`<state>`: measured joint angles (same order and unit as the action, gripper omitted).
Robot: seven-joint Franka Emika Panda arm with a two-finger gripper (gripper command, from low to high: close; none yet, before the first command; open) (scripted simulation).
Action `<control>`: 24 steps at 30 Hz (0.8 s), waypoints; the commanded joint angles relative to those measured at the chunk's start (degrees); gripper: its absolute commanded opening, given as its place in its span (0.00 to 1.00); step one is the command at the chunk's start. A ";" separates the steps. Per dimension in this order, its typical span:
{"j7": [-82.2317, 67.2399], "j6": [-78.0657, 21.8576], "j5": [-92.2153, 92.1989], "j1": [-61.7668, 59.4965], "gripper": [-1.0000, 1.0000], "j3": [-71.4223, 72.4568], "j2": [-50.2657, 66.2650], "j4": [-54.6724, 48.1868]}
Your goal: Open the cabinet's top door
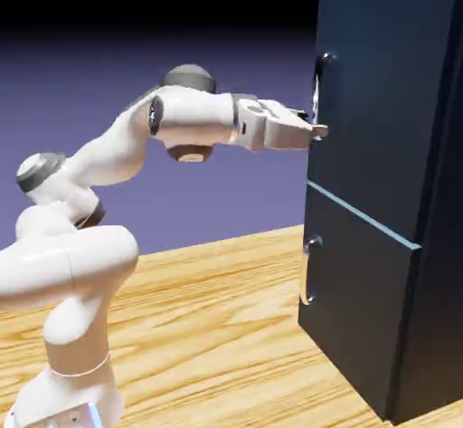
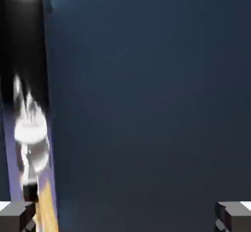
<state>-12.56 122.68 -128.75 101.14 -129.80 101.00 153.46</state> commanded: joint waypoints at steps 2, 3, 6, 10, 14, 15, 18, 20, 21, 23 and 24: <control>0.72 -0.70 -3.04 -4.14 0.50 1.71 0.00 -3.19; 1.07 -1.05 -4.51 -6.16 0.50 2.55 0.00 -4.74; 1.48 -1.45 -6.26 -8.54 0.00 3.53 0.00 -6.58; -2.80 -8.92 -6.95 -7.05 0.00 0.46 -0.85 -1.97; -8.74 -18.89 -5.71 -5.68 0.00 -4.53 -3.84 3.08; -10.11 -21.38 -5.09 -5.60 0.00 -5.88 -4.73 4.08; -14.04 -28.86 -2.68 -5.92 0.00 -10.06 -7.77 6.46; -16.57 -33.84 -0.65 -6.58 0.00 -12.88 -10.13 7.53; -17.83 -36.34 0.48 -7.02 0.00 -14.27 -11.42 7.91; -20.36 -41.32 2.92 -8.10 0.00 -16.99 -14.22 8.38; -21.65 -43.81 4.24 -8.74 0.00 -18.29 -15.75 8.46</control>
<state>-34.21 78.81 -124.52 92.40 -148.10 85.25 161.93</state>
